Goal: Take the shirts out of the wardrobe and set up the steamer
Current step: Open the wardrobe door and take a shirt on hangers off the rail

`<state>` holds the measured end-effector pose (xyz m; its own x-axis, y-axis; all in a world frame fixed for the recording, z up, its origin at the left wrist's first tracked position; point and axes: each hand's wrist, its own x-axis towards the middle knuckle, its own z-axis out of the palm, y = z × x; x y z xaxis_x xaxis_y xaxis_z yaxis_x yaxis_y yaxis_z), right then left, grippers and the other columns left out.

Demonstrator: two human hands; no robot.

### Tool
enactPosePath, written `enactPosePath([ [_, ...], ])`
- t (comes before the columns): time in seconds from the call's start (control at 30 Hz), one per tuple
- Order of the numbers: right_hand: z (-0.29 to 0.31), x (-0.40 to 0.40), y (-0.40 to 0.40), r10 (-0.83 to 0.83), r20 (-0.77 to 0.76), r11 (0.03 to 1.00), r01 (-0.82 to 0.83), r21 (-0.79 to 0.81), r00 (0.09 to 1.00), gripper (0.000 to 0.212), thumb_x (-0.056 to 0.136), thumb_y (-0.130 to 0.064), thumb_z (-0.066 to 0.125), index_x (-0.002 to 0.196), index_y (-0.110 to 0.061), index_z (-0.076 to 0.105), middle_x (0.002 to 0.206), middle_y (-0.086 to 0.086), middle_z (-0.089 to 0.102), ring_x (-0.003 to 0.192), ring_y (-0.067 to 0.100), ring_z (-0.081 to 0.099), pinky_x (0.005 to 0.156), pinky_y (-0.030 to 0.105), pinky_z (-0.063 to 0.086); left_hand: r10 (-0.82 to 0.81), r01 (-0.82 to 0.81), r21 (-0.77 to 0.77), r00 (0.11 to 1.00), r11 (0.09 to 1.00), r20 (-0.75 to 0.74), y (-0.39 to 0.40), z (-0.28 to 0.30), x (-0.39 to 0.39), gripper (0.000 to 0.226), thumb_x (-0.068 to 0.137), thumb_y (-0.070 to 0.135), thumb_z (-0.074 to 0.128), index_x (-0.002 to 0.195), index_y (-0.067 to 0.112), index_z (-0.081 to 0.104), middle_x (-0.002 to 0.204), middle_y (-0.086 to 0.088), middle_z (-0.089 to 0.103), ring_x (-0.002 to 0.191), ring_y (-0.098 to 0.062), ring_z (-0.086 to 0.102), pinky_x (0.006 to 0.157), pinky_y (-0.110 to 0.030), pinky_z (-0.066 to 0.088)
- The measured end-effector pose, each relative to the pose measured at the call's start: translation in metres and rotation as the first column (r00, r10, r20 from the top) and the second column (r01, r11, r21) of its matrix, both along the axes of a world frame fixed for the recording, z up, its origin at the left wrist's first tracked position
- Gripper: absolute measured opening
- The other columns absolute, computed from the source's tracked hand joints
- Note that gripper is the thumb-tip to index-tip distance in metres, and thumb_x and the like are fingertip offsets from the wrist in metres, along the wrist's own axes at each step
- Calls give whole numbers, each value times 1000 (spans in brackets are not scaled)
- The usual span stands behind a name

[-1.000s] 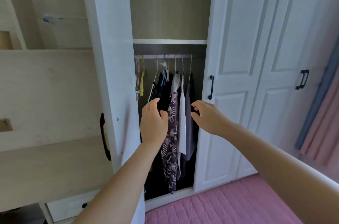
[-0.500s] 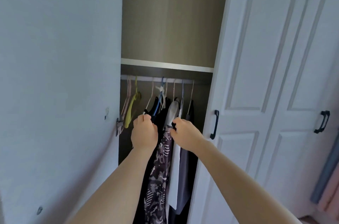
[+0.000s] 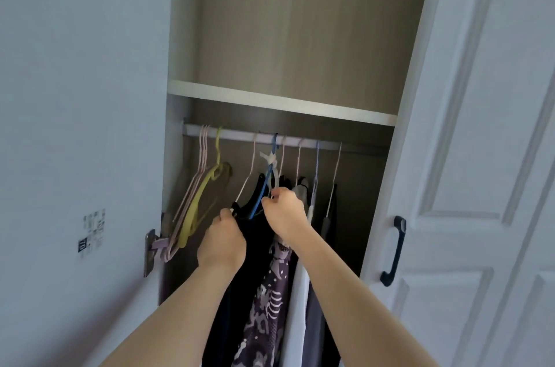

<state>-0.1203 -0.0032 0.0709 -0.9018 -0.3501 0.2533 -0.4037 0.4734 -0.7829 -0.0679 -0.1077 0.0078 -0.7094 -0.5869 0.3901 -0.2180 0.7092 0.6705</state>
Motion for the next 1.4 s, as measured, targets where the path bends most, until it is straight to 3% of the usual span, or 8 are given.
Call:
enactPosePath([
  [0.2, -8, -22, -35, 20, 45, 1000, -20, 1, 999, 27, 98, -22, 49, 112, 0, 48, 86, 7, 55, 64, 17, 50, 54, 28, 41, 17, -20, -81, 999, 997, -34, -15, -7, -19, 22, 97, 12, 37, 114, 12, 51, 97, -12, 64, 84, -31, 61, 74, -44, 53],
  [0.33, -10, -31, -45, -25, 117, 998, 31, -48, 993, 44, 96, -13, 48, 135, 2, 33, 124, 20, 51, 98, 29, 56, 69, 29, 43, -37, 37, -52, 999, 998, 6, -27, -11, -31, 19, 96, 15, 40, 109, 13, 54, 95, -14, 65, 85, -34, 62, 73, -44, 54],
  [0.57, -29, -49, -34, -72, 60, 997, 70, 26, 996, 37, 98, -9, 44, 134, 1, 41, 124, 19, 56, 101, 29, 58, 71, 29, 44, -257, 252, 131, 966, 959, 21, -24, -10, -43, 27, 95, 16, 52, 122, 16, 50, 109, -9, 63, 103, -30, 59, 78, -30, 45],
  [0.73, -37, -57, -27, -140, -32, 990, 140, 3, 990, 27, 96, -5, 42, 122, -2, 47, 122, 17, 53, 97, 29, 55, 74, 29, 41, -212, 230, 223, 972, 947, -100, -16, 4, -61, 38, 95, 11, 50, 132, 17, 49, 123, -8, 58, 113, -29, 56, 84, -29, 43],
  [0.9, -36, -56, -35, -190, -96, 980, 195, 37, 977, 37, 92, -5, 54, 126, 1, 41, 132, 19, 47, 115, 34, 53, 88, 35, 46, -123, 208, 364, 962, 908, -244, -9, 16, -77, 22, 93, 8, 53, 112, 17, 58, 98, -1, 62, 104, -27, 60, 91, -37, 50],
  [1.03, -34, -53, -36, -184, -114, 980, 191, 53, 976, 47, 92, -13, 57, 129, 5, 34, 136, 21, 41, 119, 35, 50, 89, 35, 45, -48, 115, 231, 959, 966, -278, -4, 17, -80, 23, 94, 7, 42, 110, 5, 59, 95, -12, 67, 91, -30, 62, 73, -33, 46],
  [1.3, -36, -53, -31, -182, -139, 983, 177, -51, 973, 22, 90, 2, 48, 112, 3, 50, 112, 19, 55, 98, 33, 56, 69, 30, 38, -21, 96, 155, 905, 983, -424, 1, 30, -72, 22, 99, 9, 37, 108, 8, 57, 84, 0, 66, 83, -20, 59, 72, -27, 41],
  [1.4, -26, -54, -29, -187, -156, 979, 170, -117, 970, 13, 89, 1, 47, 101, -3, 49, 106, 18, 56, 91, 32, 58, 70, 38, 49, -36, 96, 118, 899, 988, -436, -2, 41, -71, 21, 99, 9, 38, 108, 8, 57, 83, 1, 65, 82, -18, 57, 72, -27, 40],
])
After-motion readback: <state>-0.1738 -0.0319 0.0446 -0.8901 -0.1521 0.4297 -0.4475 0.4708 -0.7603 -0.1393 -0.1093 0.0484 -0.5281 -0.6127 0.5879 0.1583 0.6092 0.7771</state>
